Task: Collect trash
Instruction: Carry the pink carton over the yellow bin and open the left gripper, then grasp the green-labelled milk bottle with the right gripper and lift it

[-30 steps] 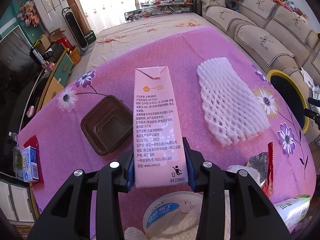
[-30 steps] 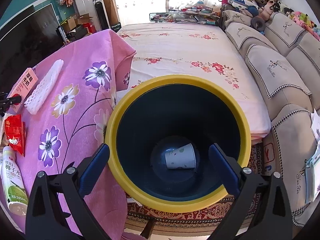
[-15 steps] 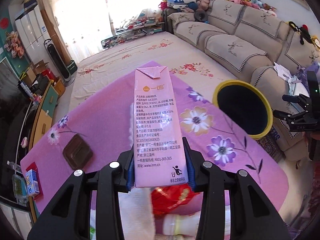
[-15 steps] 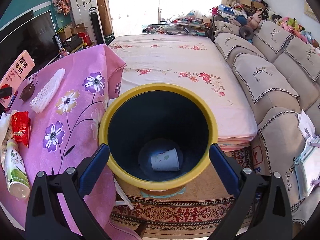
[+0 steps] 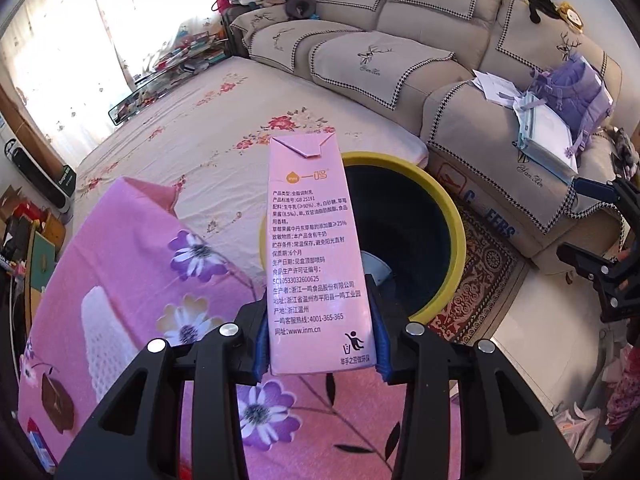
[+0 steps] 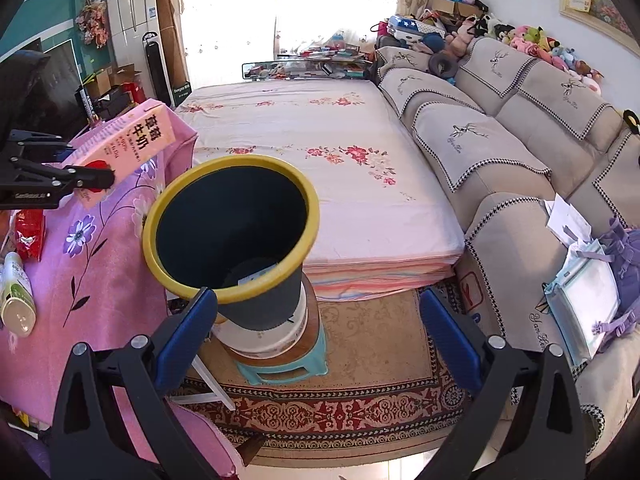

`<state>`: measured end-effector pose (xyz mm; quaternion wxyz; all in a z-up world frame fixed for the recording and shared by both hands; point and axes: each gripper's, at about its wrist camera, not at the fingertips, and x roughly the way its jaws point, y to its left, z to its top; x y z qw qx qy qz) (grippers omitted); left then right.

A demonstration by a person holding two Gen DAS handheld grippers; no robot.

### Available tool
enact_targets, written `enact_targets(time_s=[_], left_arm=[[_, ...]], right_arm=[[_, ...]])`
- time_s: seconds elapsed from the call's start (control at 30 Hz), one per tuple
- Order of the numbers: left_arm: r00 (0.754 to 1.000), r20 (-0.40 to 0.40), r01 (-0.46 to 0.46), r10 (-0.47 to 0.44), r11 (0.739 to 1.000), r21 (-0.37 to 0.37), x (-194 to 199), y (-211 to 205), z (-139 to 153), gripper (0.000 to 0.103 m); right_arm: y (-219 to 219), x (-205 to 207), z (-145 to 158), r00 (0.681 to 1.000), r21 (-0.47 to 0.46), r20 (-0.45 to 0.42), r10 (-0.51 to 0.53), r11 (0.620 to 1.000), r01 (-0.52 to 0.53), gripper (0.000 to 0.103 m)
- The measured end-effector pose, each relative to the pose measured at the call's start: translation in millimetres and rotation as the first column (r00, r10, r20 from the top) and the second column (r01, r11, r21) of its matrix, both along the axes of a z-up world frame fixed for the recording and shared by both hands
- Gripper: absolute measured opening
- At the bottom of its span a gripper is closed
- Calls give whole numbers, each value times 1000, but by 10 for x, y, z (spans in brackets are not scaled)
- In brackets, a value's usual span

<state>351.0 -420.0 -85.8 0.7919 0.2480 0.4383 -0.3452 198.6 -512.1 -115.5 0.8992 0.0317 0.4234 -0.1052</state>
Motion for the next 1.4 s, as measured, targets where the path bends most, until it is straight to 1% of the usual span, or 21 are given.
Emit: enact_targets(time_s=[0.17, 0.23, 0.27, 0.3, 0.37, 0.43, 0.47, 0.53, 0.57, 0.63, 0.73, 0.83, 0.93, 1.03, 1.13, 1.23, 1.3, 1.37, 1.4], left_arm=[[999, -30, 21, -20, 999, 38, 120, -351, -257, 41], [999, -26, 21, -19, 998, 53, 135, -420, -321, 54], [1000, -19, 21, -20, 998, 54, 140, -436, -336, 56], [1000, -13, 22, -22, 998, 53, 128, -454, -326, 59], [1000, 1, 24, -24, 999, 45, 108, -421, -279, 60], [1000, 21, 18, -18, 999, 29, 60, -352, -173, 61], [1000, 29, 10, -10, 1000, 12, 30, -254, -88, 62], [999, 49, -9, 10, 1000, -28, -49, -74, 94, 70], [997, 68, -21, 24, 999, -49, -99, 31, 186, 72], [993, 108, -43, 52, 996, -79, -207, 259, 360, 78], [983, 155, -86, 102, 990, -110, -379, 590, 534, 80], [974, 153, -142, 165, 978, -150, -524, 1001, 649, 83], [957, 141, -222, 252, 955, -198, -640, 1487, 709, 84], [936, 114, -301, 334, 924, -236, -803, 2001, 707, 85], [896, 136, -381, 423, 889, -255, -1013, 2483, 681, 89], [857, 136, -449, 497, 850, -276, -1217, 2883, 630, 89], [830, 138, -489, 540, 825, -284, -1348, 3109, 586, 89], [802, 139, -525, 581, 797, -299, -1484, 3310, 539, 90], [789, 138, -541, 599, 783, -307, -1549, 3388, 513, 90]], right_arm=[[-122, -96, -113, 999, 9, -23, -24, 1000, 24, 96], [-159, -119, -155, 999, 20, -26, -27, 999, 28, 96], [-169, -122, -177, 999, 23, -29, -29, 999, 29, 96], [-172, -118, -195, 999, 26, -31, -28, 999, 29, 96], [-164, -106, -219, 999, 31, -34, -24, 999, 25, 96], [-138, -92, -231, 999, 34, -35, -17, 999, 18, 96], [-118, -87, -234, 999, 37, -33, -11, 999, 13, 96], [-71, -73, -241, 999, 45, -32, 3, 999, -2, 96], [-40, -63, -247, 999, 47, -33, 12, 999, -11, 96], [33, -30, -246, 999, 47, -38, 36, 998, -34, 96], [211, 12, -231, 995, 60, -43, 85, 995, -82, 96], [460, 53, -221, 986, 68, -46, 158, 986, -155, 96], [779, 95, -165, 967, 67, -42, 252, 966, -249, 96], [1140, 87, -44, 927, 85, -6, 375, 924, -373, 96], [1514, 61, 105, 867, 110, 36, 496, 861, -497, 96], [1907, 46, 239, 793, 100, 72, 605, 787, -609, 96], [2202, 51, 297, 732, 92, 87, 676, 726, -681, 96], [2476, 79, 292, 665, 89, 76, 743, 660, -746, 96], [2584, 98, 265, 643, 81, 61, 763, 639, -765, 96]])
